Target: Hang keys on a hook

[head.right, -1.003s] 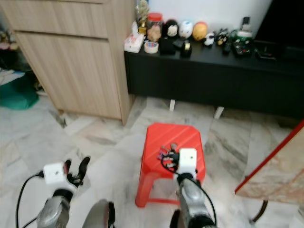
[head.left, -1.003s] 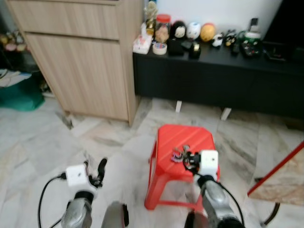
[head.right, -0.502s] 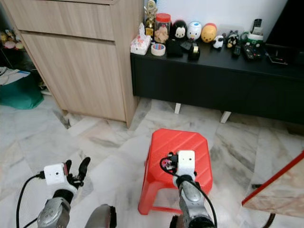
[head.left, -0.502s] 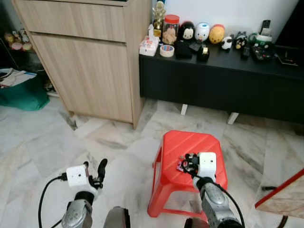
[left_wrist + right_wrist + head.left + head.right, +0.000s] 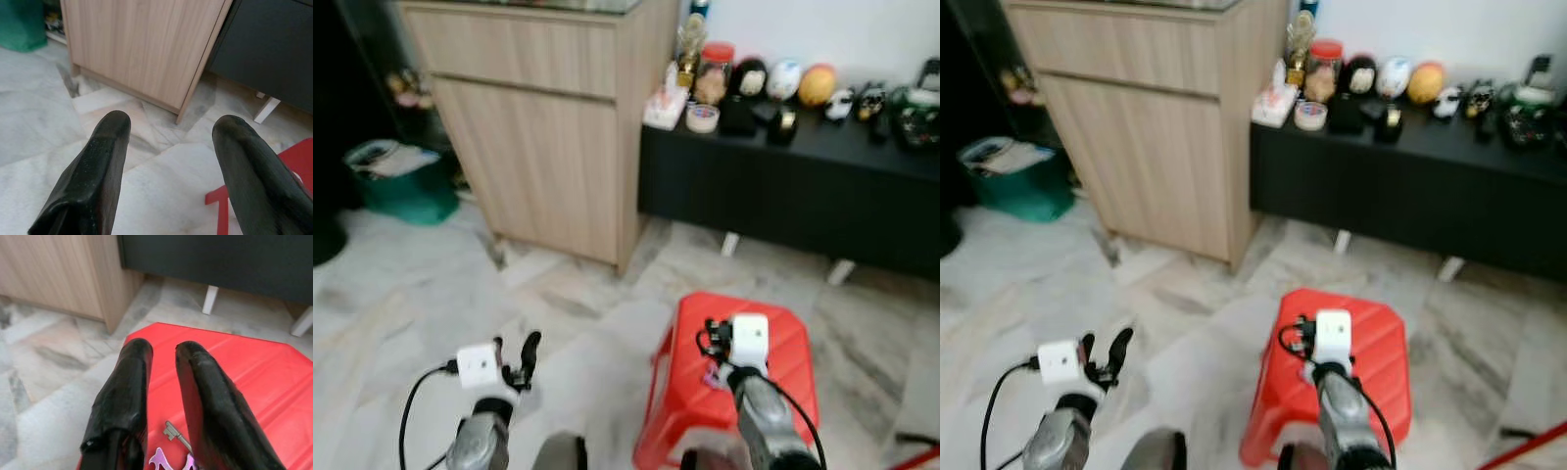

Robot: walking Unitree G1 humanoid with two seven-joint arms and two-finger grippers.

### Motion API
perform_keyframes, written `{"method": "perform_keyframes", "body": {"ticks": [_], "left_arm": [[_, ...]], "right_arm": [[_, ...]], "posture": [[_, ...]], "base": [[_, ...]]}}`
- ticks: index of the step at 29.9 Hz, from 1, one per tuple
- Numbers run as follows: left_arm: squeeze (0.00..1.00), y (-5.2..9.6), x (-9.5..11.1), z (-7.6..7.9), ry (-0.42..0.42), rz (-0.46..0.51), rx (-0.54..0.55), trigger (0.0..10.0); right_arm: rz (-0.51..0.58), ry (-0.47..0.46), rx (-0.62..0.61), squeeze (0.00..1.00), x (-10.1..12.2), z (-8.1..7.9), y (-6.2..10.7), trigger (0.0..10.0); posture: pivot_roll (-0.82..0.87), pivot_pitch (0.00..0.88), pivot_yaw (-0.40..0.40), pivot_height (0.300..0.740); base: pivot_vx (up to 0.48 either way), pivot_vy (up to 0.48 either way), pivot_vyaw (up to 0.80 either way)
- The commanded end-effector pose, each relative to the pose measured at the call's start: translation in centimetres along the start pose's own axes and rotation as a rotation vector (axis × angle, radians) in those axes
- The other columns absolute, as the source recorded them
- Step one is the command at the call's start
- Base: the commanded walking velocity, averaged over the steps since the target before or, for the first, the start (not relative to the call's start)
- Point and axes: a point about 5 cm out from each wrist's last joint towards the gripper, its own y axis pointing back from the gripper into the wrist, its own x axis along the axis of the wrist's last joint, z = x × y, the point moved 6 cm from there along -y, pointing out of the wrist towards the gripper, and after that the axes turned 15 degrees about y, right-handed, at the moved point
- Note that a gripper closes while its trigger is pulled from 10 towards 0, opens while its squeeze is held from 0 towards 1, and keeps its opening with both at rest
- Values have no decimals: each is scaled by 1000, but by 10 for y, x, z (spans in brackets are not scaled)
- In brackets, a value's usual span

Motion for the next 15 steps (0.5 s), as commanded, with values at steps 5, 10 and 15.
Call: {"method": "perform_keyframes", "body": {"ticks": [5, 10, 15], "left_arm": [[0, 2, 1, -5, -7, 1, 13, 10000], [0, 3, 0, -5, -7, -4, 13, 10000], [0, 3, -1, -4, -5, -9, 10, 10000]], "right_arm": [[-101, 62, -131, 0, -16, 22, 2, 10000], [-217, 105, -179, 0, -38, 36, 9, 10000], [-319, 222, -88, 0, -59, 26, 15, 10000]], "posture": [[104, 89, -46, 621], [104, 92, -46, 621], [105, 98, -44, 621]], "base": [[0, 0, 0], [0, 0, 0], [0, 0, 0]]}}
